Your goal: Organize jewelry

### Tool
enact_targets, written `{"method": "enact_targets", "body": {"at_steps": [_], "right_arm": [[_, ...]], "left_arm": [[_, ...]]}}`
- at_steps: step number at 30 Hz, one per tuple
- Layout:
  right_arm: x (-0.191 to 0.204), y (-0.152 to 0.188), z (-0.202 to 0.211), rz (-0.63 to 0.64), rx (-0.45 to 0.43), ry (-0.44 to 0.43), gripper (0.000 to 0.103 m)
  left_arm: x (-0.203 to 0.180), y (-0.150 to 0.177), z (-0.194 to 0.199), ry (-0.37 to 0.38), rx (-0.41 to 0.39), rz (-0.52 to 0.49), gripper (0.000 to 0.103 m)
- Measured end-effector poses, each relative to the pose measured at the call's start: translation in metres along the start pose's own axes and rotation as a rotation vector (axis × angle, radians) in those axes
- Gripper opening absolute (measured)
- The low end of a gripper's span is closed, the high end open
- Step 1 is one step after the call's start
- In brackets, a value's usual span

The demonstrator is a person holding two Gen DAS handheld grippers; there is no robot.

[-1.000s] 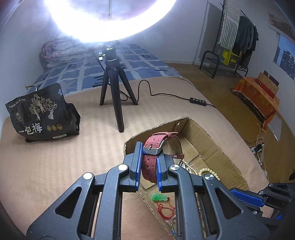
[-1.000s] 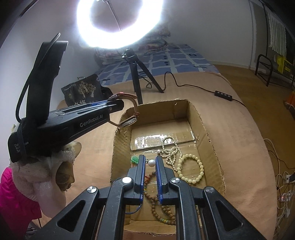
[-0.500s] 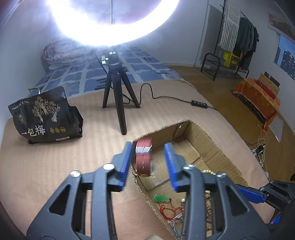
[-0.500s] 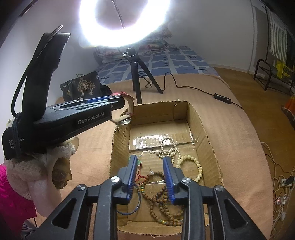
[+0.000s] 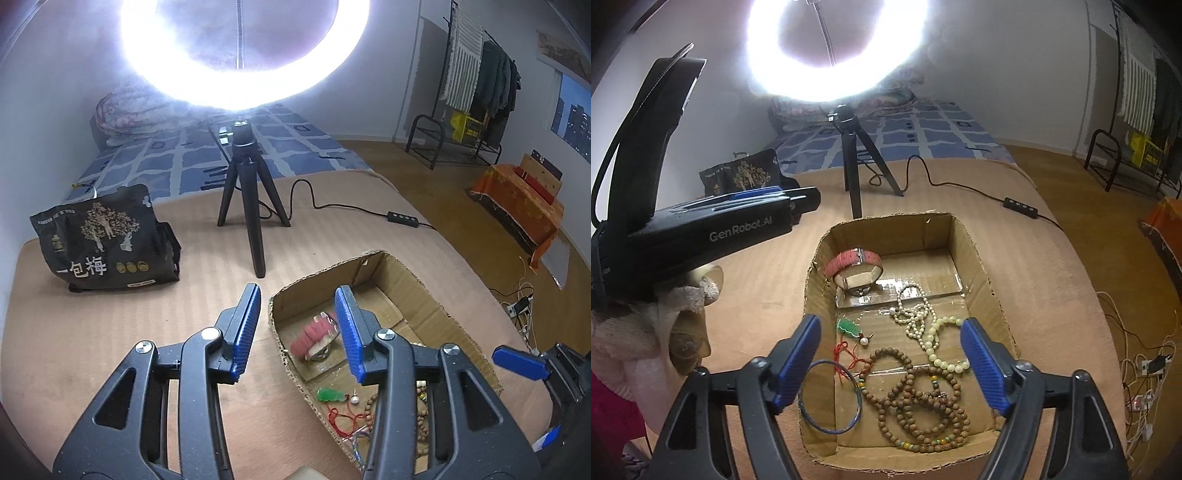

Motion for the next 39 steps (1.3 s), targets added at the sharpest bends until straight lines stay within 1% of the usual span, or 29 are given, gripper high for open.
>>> {"method": "enact_targets", "body": {"at_steps": [6, 11, 14, 15, 17, 24, 30, 31, 33, 35, 39], "right_arm": [[0.006, -0.003, 0.01, 0.016, -0.022, 0.016, 0.087], [0.012, -0.008, 0.024, 0.036, -0.058, 0.034, 0.089], [0.016, -0.012, 0.035, 0.049, -0.087, 0.047, 0.09], [0.017, -0.013, 0.04, 0.051, -0.099, 0.049, 0.09], [0.019, -0.015, 0.047, 0.052, -0.113, 0.05, 0.09], [0.027, -0.019, 0.078, 0.06, -0.17, 0.059, 0.091], [0.028, -0.018, 0.106, 0.053, -0.222, 0.056, 0.092], [0.028, -0.018, 0.112, 0.052, -0.236, 0.058, 0.092], [0.03, -0.019, 0.122, 0.047, -0.257, 0.053, 0.097], [0.032, -0.019, 0.133, 0.045, -0.284, 0.051, 0.101], [0.037, -0.016, 0.148, 0.065, -0.317, 0.059, 0.103]], "left_arm": [[0.009, 0.002, 0.016, -0.016, -0.007, 0.013, 0.043], [0.017, 0.003, 0.039, -0.027, -0.025, 0.015, 0.043], [0.021, 0.003, 0.056, -0.023, -0.04, 0.034, 0.044], [0.023, 0.002, 0.062, -0.025, -0.047, 0.037, 0.048], [0.024, 0.001, 0.076, -0.031, -0.068, 0.036, 0.051], [0.026, 0.005, 0.128, -0.031, -0.108, 0.045, 0.051], [0.027, 0.02, 0.171, -0.063, -0.128, 0.028, 0.052], [0.028, 0.024, 0.178, -0.063, -0.131, 0.033, 0.053], [0.028, 0.033, 0.193, -0.068, -0.144, 0.032, 0.06], [0.027, 0.04, 0.203, -0.086, -0.156, 0.022, 0.063], [0.027, 0.054, 0.217, -0.091, -0.169, 0.028, 0.07]]}}
Point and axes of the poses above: each gripper's, at about its wrist camera, not at the fingertips, and z roughly against the way its jaws point, x to its left, y to its underside, the point moved 9 cm from there along -z, roughly the way its jaws point, and after that the axes turned 6 degrees about -z, right-handed, at the moved point
